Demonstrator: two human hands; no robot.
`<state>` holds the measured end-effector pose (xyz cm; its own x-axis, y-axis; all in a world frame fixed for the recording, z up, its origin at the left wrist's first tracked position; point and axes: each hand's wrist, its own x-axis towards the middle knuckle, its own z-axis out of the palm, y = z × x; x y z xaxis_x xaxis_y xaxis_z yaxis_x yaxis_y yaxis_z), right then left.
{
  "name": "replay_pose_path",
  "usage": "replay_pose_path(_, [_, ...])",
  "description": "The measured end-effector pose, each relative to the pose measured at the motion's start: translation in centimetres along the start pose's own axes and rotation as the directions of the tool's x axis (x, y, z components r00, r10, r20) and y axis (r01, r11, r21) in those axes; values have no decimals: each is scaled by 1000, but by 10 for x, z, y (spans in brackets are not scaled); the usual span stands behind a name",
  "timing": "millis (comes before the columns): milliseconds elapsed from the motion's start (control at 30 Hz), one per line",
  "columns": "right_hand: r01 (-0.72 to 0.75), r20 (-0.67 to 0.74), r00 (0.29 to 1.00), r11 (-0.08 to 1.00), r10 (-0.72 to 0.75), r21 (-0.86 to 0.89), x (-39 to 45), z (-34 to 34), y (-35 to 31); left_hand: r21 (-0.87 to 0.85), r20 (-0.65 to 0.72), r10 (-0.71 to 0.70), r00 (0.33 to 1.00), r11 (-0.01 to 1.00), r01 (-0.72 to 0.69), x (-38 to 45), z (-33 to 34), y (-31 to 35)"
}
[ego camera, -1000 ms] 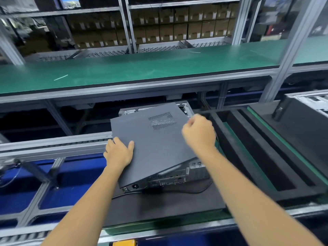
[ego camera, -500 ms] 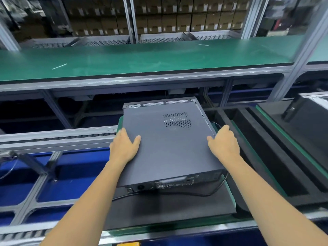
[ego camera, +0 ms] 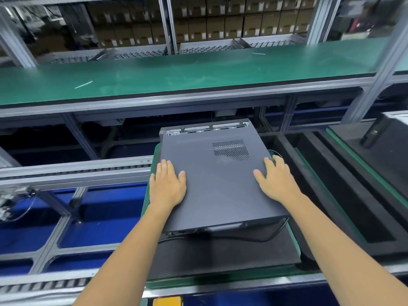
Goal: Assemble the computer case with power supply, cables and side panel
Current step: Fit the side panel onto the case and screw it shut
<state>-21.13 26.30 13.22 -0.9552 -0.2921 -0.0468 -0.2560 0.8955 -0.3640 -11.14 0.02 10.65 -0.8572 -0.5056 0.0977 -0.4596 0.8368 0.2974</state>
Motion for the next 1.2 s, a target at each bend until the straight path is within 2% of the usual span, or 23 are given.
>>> replay_pose_path(133, [100,39,995,990,-97,-97,-11,5,-2,31,-4,15,1000,999,-14,3,-4,-3])
replay_pose_path(233, [147,48,989,983,-142,-107,-14,9,4,99,-42,36,998,995,-31,7,-5,2])
replay_pose_path(333, [202,88,977,972,-192,-121,-4,5,3,87,-43,0,999,996,4,13,-6,10])
replay_pose_path(400, [225,87,973,965,-214,-137,3,4,1,17,-41,-17,999,1000,17,19,-7,13])
replay_pose_path(533, [241,87,969,959,-230,-151,7,6,5,-77,-34,-31,999,997,28,21,-5,13])
replay_pose_path(667, [237,81,971,950,-225,-205,-4,12,14,44,-43,-40,998,998,42,4,1,16])
replay_pose_path(767, [262,126,963,940,-240,-217,-8,10,14,79,-35,-62,997,995,65,-9,0,17])
replay_pose_path(933, [309,160,947,926,-278,-218,-17,4,22,58,-36,-62,997,996,64,-20,1,16])
replay_pose_path(1067, [292,206,948,921,-242,-259,-20,-4,18,29,-19,-13,1000,999,14,-20,-1,11])
replay_pose_path(1200, [305,156,949,919,-272,-249,-33,-18,18,48,20,13,1000,999,-14,-13,-2,10])
